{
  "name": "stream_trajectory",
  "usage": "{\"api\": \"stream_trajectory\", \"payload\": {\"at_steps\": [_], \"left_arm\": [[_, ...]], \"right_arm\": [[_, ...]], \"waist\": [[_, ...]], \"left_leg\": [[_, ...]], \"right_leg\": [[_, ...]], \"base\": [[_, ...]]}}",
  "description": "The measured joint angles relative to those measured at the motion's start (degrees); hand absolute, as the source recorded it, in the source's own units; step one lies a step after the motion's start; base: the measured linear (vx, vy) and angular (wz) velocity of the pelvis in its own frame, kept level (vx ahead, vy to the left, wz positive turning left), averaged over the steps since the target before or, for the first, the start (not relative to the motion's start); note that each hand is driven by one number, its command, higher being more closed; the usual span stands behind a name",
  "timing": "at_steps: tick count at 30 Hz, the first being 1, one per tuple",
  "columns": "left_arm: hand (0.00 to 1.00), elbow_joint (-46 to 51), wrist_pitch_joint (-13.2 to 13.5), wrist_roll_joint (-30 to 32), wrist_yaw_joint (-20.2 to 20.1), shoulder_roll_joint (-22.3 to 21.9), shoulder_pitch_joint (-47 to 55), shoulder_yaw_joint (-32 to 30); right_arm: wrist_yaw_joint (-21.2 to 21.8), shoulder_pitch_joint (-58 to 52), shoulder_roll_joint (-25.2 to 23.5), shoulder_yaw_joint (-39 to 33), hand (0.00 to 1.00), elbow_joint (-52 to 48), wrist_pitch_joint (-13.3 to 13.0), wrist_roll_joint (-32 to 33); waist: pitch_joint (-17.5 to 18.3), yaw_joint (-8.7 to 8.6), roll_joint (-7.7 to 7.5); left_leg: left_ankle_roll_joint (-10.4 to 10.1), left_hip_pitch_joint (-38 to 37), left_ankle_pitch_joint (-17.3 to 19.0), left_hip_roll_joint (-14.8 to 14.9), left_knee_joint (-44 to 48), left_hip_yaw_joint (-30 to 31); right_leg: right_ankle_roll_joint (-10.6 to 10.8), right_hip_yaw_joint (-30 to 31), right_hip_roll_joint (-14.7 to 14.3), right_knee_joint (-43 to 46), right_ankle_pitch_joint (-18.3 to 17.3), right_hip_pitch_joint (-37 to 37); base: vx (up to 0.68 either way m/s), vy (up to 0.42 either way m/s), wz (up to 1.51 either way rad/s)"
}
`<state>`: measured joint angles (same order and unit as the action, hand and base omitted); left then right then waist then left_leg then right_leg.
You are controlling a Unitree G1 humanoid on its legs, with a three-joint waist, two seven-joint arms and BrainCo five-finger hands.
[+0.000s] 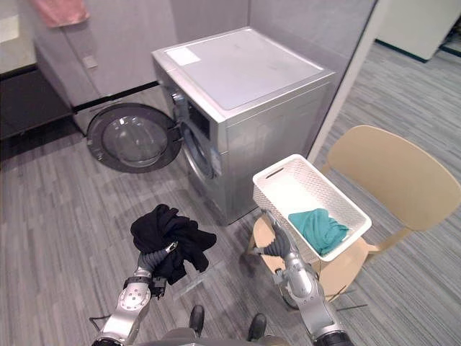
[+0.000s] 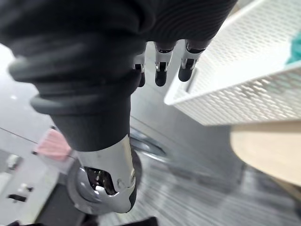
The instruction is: Pick up the laundry basket with both hands and put the clothes into the washing machine.
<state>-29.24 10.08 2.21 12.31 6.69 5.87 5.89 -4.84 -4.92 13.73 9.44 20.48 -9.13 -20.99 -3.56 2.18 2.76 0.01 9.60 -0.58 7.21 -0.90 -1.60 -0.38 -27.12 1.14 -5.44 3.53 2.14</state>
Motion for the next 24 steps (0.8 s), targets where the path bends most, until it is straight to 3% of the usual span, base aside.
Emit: {"api": "stream_trajectory", "payload": {"at_steps": [1, 2, 3, 4, 5, 6, 7, 9, 10, 12, 13, 14, 15, 16, 17, 20, 21, 22, 23, 24], "left_arm": [[1.0, -0.9, -0.1, -0.06, -0.18, -0.38, 0.07, -0.33], [1.0, -2.11, -0.31, -0.07, -1.01, -1.53, 0.12, -1.55], [1.0, -3.1, -0.79, -0.31, -1.15, -2.42, 0.15, -2.18], [1.0, -3.7, -0.92, -0.45, -1.17, -2.59, 0.49, -2.36], [1.0, -4.36, -0.96, -0.53, -1.24, -2.93, 1.27, -2.92], [1.0, -4.41, -0.93, -0.54, -1.39, -3.26, 1.77, -3.73], [1.0, -5.15, -0.95, -0.59, -1.88, -2.93, 2.02, -6.25], [1.0, -5.34, -0.93, -0.65, -2.18, -1.95, 2.26, -8.81], [1.0, -6.48, -1.04, -1.34, -2.28, -1.06, 2.15, -9.86], [1.0, -7.09, -1.3, -1.86, -2.24, -0.93, 3.21, -10.75], [1.0, -7.25, -1.86, -1.87, -2.27, -0.87, 4.45, -10.73], [1.0, -7.23, -2.16, -1.86, -2.25, -0.73, 5.01, -10.62], [1.0, -7.21, -2.19, -1.83, -2.2, -0.39, 5.19, -10.62], [1.0, -7.21, -2.27, -1.82, -2.1, 0.49, 5.24, -10.59], [1.0, -7.18, -2.29, -1.83, -2.05, 0.98, 5.25, -10.57], [1.0, -7.2, -2.29, -1.85, -2.06, 1.98, 4.89, -10.42], [1.0, -7.21, -2.27, -1.84, -2.13, 1.8, 3.38, -10.32], [1.0, -7.33, -2.27, -1.84, -2.2, 1.8, 2.65, -10.12], [1.0, -7.36, -2.2, -1.74, -2.28, 1.86, 1.48, -9.74], [1.0, -7.47, -2.06, -1.55, -2.32, 1.98, 0.83, -8.48]], "right_arm": [[-0.01, 0.27, -0.02, -0.51, 0.0, 2.68, 0.53, 0.01], [-0.11, 0.68, -0.42, -1.89, 0.0, 6.39, 0.93, 0.03], [-0.22, 1.34, -0.45, -3.41, 0.0, 10.11, 1.71, 0.17], [-0.25, 1.62, -0.45, -4.21, 0.0, 12.09, 2.29, 0.18], [-0.34, 1.73, -0.38, -5.18, 0.0, 14.21, 3.07, 0.37], [-0.4, 1.82, -0.41, -5.29, 0.0, 15.13, 3.29, 0.8], [-0.53, 2.94, -1.68, -5.66, 0.0, 17.55, 3.62, 1.66], [-0.47, 4.67, -3.9, -5.48, 0.0, 18.75, 3.64, 2.21], [-0.51, 5.88, -5.57, -5.55, 0.0, 19.7, 3.87, 2.42], [-0.49, 6.86, -6.5, -5.51, 0.0, 20.86, 4.09, 2.4], [-0.5, 6.61, -6.4, -5.44, 0.0, 20.85, 4.52, 2.39], [-0.51, 6.44, -6.21, -5.38, 0.0, 20.83, 4.74, 2.39], [-0.48, 6.28, -6.32, -5.27, 0.0, 20.81, 4.76, 2.39], [-0.39, 6.08, -6.76, -5.05, 0.0, 20.72, 4.72, 2.43], [-0.37, 5.78, -6.8, -5.06, 0.0, 20.48, 4.69, 2.44], [-0.37, 4.95, -6.59, -5.1, 0.0, 19.2, 4.68, 2.54], [-0.39, 4.96, -6.38, -5.17, 0.0, 19.05, 4.67, 2.56], [-0.39, 4.91, -6.44, -5.17, 0.0, 19.05, 4.68, 2.57], [-0.33, 4.6, -6.49, -5.16, 0.0, 19.03, 4.69, 2.58], [-0.19, 4.27, -6.53, -5.16, 0.0, 18.81, 4.69, 2.55]], "waist": [[-0.11, 0.01, -0.37], [-0.29, 0.04, -0.7], [-0.51, 0.16, 0.11], [-0.77, 0.15, 0.37], [-0.7, -0.15, 1.8], [-0.71, -0.07, 2.93], [-1.18, 0.21, 2.13], [-2.04, 0.75, 0.19], [-2.9, 1.84, -1.15], [-3.53, 1.91, -2.98], [-3.8, 1.58, -4.13], [-4.26, 1.04, -4.2], [-4.51, 0.87, -4.16], [-5.2, -0.14, -3.96], [-6.35, -0.81, -3.55], [-7.79, -1.94, -3.74], [-8.84, -2.79, -4.66], [-9.54, -2.99, -4.13], [-9.48, -3.24, -5.67], [-9.89, -3.59, -6.28]], "left_leg": [[3.21, 0.92, 2.05, 0.1, 0.47, -4.91], [4.6, 2.52, 3.0, 0.67, 2.32, -12.92], [4.63, 4.08, 2.97, 1.54, 5.24, -21.16], [4.65, 3.85, 2.89, 1.9, 5.99, -24.9], [2.96, 2.91, 0.98, 2.56, 6.36, -27.24], [1.81, 2.19, -2.0, 3.25, 6.4, -27.05], [-0.43, 1.64, -2.69, 2.54, 6.24, -25.25], [-0.03, 1.91, -2.09, 1.35, 6.1, -23.84], [0.57, 1.82, -0.45, -0.31, 6.45, -22.42], [0.56, 1.38, 3.19, -2.53, 8.68, -20.9], [1.79, 0.54, 5.1, -5.5, 10.06, -18.64], [2.62, -0.24, 6.37, -6.64, 11.1, -16.72], [3.14, -0.48, 6.91, -6.86, 11.67, -15.28], [3.67, -1.41, 7.54, -6.89, 11.9, -11.93], [3.88, -3.01, 7.78, -7.14, 11.26, -9.6], [3.42, -6.79, 8.79, -7.79, 9.36, -6.64], [3.0, -8.9, 9.61, -7.79, 9.22, -4.69], [2.54, -9.55, 9.92, -7.88, 9.26, -3.71], [1.11, -11.12, 10.82, -8.43, 9.18, -2.06], [-0.33, -12.62, 11.91, -9.28, 8.89, -0.64]], "right_leg": [[0.18, -1.49, 1.4, 0.3, -0.14, 0.64], [0.25, -3.66, 3.31, 0.65, -0.25, 1.76], [0.88, -5.77, 5.19, 1.9, -0.69, 2.68], [1.4, -6.96, 5.83, 2.87, -1.09, 2.74], [2.3, -9.25, 5.93, 4.54, -1.33, 2.25], [2.8, -10.32, 5.48, 5.54, -1.89, 1.71], [3.72, -11.63, 6.97, 7.02, -2.71, 1.12], [4.81, -12.98, 8.17, 7.93, -3.48, 0.76], [6.3, -14.18, 10.22, 10.86, -5.15, 0.58], [8.05, -13.94, 16.81, 23.39, -10.73, 2.45], [4.73, -9.61, 22.93, 35.88, -12.79, 5.46], [0.99, -2.34, 24.77, 44.65, -11.1, 9.14], [1.32, 2.29, 23.91, 48.48, -12.01, 10.89], [3.18, 9.53, 19.55, 52.53, -15.44, 13.8], [3.02, 12.14, 16.11, 52.57, -17.5, 15.51], [3.25, 13.21, 11.55, 44.8, -17.6, 20.15], [3.53, 11.96, 9.35, 33.65, -14.26, 21.54], [3.53, 11.15, 8.81, 28.13, -11.9, 21.79], [3.96, 9.86, 8.47, 17.65, -6.88, 22.15], [4.13, 10.06, 8.54, 13.03, -4.7, 22.34]], "base": [[0.03, 0.105, 1.25], [0.1, 0.172, 1.13], [0.11, 0.204, 1.12], [0.14, 0.247, 1.07], [0.13, 0.207, 0.83], [0.17, 0.251, 0.94], [0.14, 0.198, 0.71], [0.11, 0.153, 0.6], [0.1, 0.176, 0.56], [0.12, 0.211, 0.73], [0.2, 0.227, 1.04], [0.24, 0.219, 1.09], [0.27, 0.098, 1.16], [0.29, 0.019, 1.19], [0.3, -0.004, 1.22], [0.32, -0.046, 0.76], [0.36, -0.098, 0.76], [0.49, -0.16, 0.96], [0.47, -0.191, 0.81], [0.48, -0.219, 0.81]]}}
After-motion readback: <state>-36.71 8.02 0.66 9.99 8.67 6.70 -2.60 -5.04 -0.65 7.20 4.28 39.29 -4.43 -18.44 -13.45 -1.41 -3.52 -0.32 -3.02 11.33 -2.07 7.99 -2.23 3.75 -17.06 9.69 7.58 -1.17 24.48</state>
